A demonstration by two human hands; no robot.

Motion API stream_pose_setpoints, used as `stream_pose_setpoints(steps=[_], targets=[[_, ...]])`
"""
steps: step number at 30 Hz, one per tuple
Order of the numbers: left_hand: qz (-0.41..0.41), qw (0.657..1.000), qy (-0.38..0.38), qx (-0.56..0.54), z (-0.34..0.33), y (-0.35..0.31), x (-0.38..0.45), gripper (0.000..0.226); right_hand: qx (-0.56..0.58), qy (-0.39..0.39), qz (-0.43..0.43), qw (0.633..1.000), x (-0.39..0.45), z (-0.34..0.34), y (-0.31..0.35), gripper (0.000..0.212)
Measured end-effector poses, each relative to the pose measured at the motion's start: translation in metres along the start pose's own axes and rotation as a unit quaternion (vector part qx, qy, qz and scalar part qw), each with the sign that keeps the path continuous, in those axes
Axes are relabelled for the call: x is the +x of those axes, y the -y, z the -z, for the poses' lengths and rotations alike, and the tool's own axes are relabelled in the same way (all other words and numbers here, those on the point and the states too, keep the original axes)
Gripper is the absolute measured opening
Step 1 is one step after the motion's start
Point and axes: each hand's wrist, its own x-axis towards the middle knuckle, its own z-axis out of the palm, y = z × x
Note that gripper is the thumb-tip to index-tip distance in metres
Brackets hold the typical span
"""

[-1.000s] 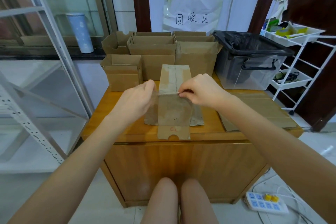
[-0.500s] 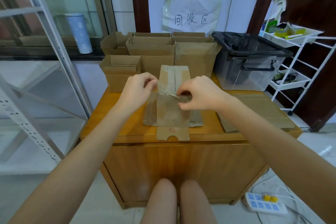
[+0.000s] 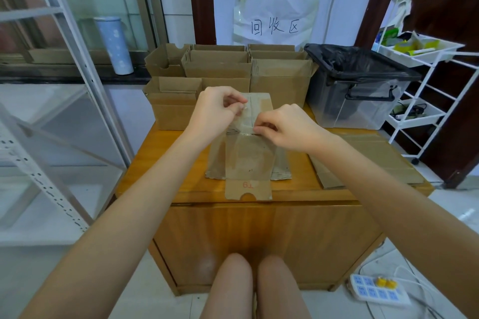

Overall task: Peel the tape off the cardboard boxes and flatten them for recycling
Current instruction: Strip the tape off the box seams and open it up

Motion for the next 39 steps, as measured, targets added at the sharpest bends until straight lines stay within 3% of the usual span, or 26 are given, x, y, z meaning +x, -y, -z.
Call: stream_pose_setpoints(steps=[8, 13, 16, 18, 21, 25, 27, 33, 39], targets=[[0.063, 0.982, 0.034, -0.175, -0.002, 0.003, -0.004, 0.018, -0.01, 0.005, 0.003, 1.0, 0.0, 0.0, -0.001, 0.021], [-0.041, 0.981, 0.188, 0.034, 0.002, 0.027, -0.013, 0.034, 0.046, 0.005, -0.023, 0.999, -0.004, -0.001, -0.004, 0.024], [-0.07, 0.981, 0.174, 0.05, 0.001, 0.039, -0.015, 0.034, 0.098, 0.003, -0.05, 0.994, -0.017, -0.005, -0.006, 0.046], [-0.086, 0.981, 0.166, 0.048, 0.001, 0.041, -0.016, 0.032, 0.01, -0.062, -0.004, 0.998, -0.028, -0.016, -0.004, 0.055], [-0.1, 0.978, 0.175, 0.045, 0.003, 0.042, -0.019, 0.035, -0.13, -0.193, 0.048, 0.971, -0.039, -0.042, 0.005, 0.062], [-0.102, 0.971, 0.2, 0.077, 0.006, 0.042, -0.022, 0.052, -0.181, -0.21, -0.011, 0.961, -0.033, -0.074, 0.026, 0.103], [-0.103, 0.971, 0.194, 0.093, 0.005, 0.041, -0.024, 0.053, -0.189, -0.208, -0.051, 0.958, -0.027, -0.084, 0.03, 0.11], [-0.109, 0.972, 0.188, 0.093, 0.003, 0.046, -0.028, 0.042, -0.165, -0.253, -0.067, 0.951, -0.02, -0.085, 0.03, 0.073], [-0.122, 0.97, 0.182, 0.104, 0.001, 0.048, -0.028, 0.041, -0.196, -0.233, -0.073, 0.95, -0.011, -0.079, 0.033, 0.053]])
